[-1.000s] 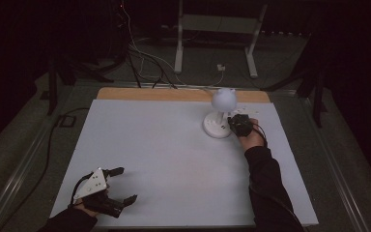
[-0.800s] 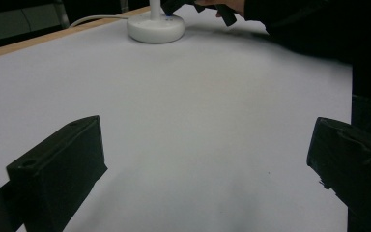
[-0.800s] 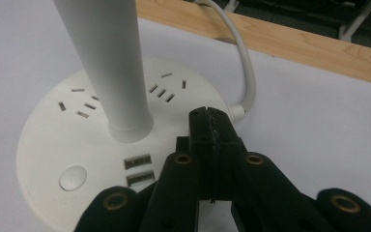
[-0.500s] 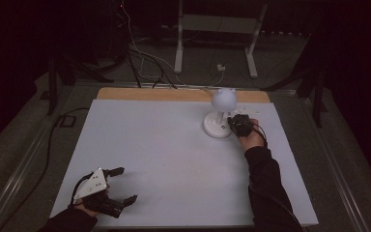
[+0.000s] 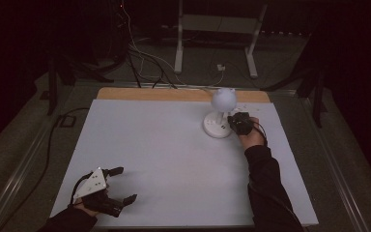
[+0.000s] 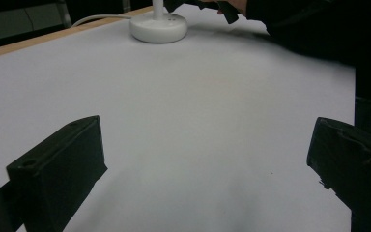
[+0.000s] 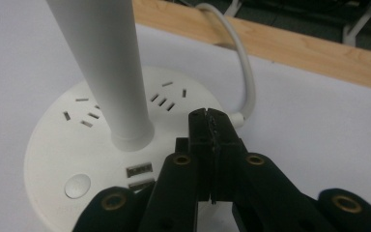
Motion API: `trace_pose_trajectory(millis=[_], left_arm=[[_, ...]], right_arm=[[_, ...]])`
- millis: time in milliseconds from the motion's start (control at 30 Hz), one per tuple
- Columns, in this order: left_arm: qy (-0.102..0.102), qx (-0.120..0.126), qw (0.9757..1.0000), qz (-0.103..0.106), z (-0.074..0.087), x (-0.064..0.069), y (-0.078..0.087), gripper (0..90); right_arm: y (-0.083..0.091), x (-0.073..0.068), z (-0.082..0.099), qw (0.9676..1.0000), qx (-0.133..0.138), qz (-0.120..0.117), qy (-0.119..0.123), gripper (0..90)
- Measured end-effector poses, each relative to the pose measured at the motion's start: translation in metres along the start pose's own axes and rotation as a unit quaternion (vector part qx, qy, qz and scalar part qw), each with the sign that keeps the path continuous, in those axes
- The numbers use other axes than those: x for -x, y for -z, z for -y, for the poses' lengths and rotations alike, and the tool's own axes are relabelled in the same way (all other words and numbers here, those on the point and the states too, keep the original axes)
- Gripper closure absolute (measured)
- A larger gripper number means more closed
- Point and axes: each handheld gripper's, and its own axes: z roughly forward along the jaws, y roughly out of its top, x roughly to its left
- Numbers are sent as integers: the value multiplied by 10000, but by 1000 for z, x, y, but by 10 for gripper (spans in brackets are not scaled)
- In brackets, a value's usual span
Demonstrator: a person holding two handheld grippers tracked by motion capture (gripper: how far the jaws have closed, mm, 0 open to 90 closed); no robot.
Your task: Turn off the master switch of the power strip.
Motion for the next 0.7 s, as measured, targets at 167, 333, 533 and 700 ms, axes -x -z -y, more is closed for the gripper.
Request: trace_pose_trajectory(millis=[167,333,533,700], left_arm=[[7,-6,10000,-11,0,0,0,4],[-4,-19,10000,-32,0,0,0,4],[-6,-20,10000,-45,0,0,0,4],[-8,-25,10000,-45,0,0,0,4]], right_arm=[[8,4,-3,9994,227,-119,-220,826],[16,6,-6,9991,323,-147,-242,718],[27,8,-6,9980,506,-256,-263,500],[36,8,-9,9962,649,-486,-319,328]])
